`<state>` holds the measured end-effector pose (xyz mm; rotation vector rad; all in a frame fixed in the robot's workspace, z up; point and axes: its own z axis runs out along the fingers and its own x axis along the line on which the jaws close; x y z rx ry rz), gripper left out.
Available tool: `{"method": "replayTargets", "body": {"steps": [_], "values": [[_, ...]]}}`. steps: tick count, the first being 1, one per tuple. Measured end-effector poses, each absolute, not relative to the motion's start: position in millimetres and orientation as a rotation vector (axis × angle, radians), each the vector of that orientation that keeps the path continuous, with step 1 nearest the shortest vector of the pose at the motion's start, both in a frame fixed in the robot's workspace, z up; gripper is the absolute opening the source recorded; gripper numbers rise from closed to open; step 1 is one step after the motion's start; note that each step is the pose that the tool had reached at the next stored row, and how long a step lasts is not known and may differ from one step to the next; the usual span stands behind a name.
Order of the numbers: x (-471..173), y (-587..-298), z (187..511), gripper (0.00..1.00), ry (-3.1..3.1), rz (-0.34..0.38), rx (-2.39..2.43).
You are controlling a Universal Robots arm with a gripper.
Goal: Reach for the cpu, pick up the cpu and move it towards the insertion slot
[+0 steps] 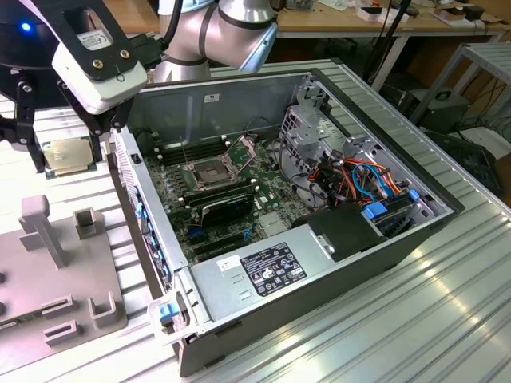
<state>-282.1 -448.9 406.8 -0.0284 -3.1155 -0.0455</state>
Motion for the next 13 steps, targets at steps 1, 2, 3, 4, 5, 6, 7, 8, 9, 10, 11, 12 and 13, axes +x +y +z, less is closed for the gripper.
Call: {"method": "replayTargets", "body": {"steps": [1,2,3,4,5,6,7,8,9,10,11,12,13], "values": [[-281.0,-448.9,406.8,0.55,-3.115,-0.045,-0.028],[-280.1,-448.9,406.8,0.55,-3.115,-0.045,-0.028],[-279.0,-448.9,406.8,0.55,-3.115,-0.045,-0.028],[-278.3,-448.9,406.8,0.55,-3.116,-0.046,-0.028],[-277.5,-448.9,406.8,0.55,-3.116,-0.046,-0.028],[-276.8,-448.9,406.8,0.55,-3.115,-0.046,-0.028],[-276.0,-448.9,406.8,0.55,-3.115,-0.046,-0.028],[-275.1,-448.9,406.8,0.55,-3.115,-0.046,-0.028],[-274.3,-448.9,406.8,0.55,-3.115,-0.045,-0.028],[-273.1,-448.9,406.8,0.55,-3.115,-0.046,-0.028],[-271.2,-448.9,406.8,0.55,-3.115,-0.046,-0.028],[-270.0,-448.9,406.7,0.55,-3.116,-0.046,-0.028],[-269.2,-448.9,406.7,0.55,-3.115,-0.046,-0.029]]}}
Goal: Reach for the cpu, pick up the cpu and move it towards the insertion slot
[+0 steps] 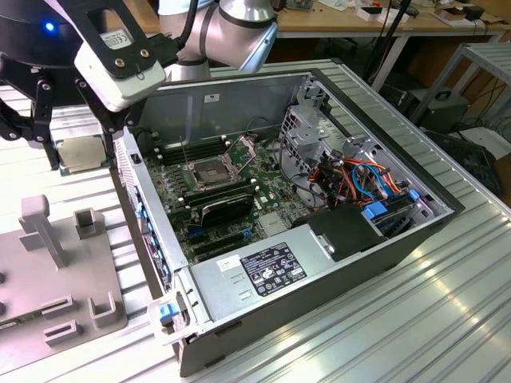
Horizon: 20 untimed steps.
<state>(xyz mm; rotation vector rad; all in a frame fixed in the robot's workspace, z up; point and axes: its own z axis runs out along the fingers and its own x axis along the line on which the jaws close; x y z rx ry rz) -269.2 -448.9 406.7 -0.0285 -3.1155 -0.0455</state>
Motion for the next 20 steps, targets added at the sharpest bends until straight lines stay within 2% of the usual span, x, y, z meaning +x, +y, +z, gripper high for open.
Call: {"method": "replayTargets", "body": {"steps": [20], "values": [[-245.7,-448.9,406.3,0.55,-3.116,-0.046,-0.029]]}}
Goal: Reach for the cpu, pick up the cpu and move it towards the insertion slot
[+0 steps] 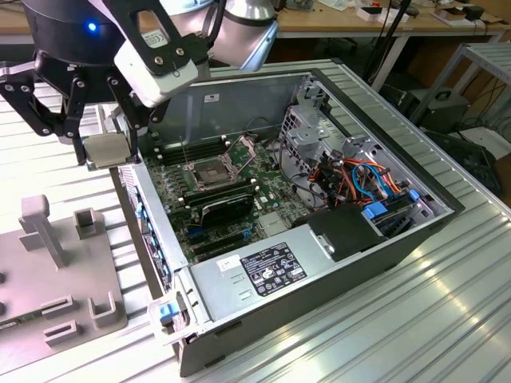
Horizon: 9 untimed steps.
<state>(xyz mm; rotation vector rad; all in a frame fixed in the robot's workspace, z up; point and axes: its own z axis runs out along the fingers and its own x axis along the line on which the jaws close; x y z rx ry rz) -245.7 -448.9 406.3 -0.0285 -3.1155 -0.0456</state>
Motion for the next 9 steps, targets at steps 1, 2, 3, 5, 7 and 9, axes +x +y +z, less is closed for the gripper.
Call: {"method": "replayTargets", "body": {"steps": [1,2,3,5,7,9], "values": [[-243.3,-448.9,406.3,0.55,-3.115,-0.046,-0.029],[-240.4,-448.9,406.3,0.55,-3.115,-0.045,-0.029],[-239.1,-448.9,406.3,0.55,-3.115,-0.045,-0.028],[-236.1,-448.9,406.3,0.55,-3.115,-0.045,-0.029],[-233.2,-448.9,406.3,0.55,-3.115,-0.046,-0.028],[-229.3,-448.9,406.3,0.55,-3.115,-0.045,-0.028]]}}
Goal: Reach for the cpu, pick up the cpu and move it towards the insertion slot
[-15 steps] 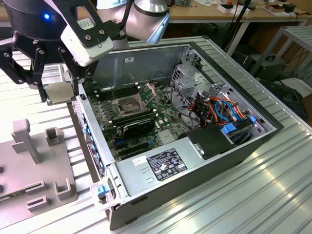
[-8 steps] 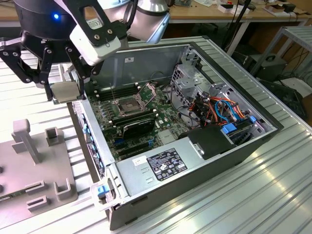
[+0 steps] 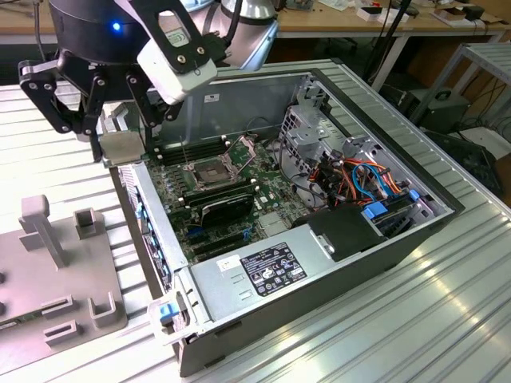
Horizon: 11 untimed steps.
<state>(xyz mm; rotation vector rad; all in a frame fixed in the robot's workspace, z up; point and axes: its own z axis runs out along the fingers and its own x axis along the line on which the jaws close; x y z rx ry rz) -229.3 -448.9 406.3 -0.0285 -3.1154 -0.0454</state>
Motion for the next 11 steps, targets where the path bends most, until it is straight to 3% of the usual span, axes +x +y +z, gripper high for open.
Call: {"method": "replayTargets", "body": {"steps": [11], "values": [[-208.2,-448.9,405.8,0.55,-3.115,-0.045,-0.028]]}}
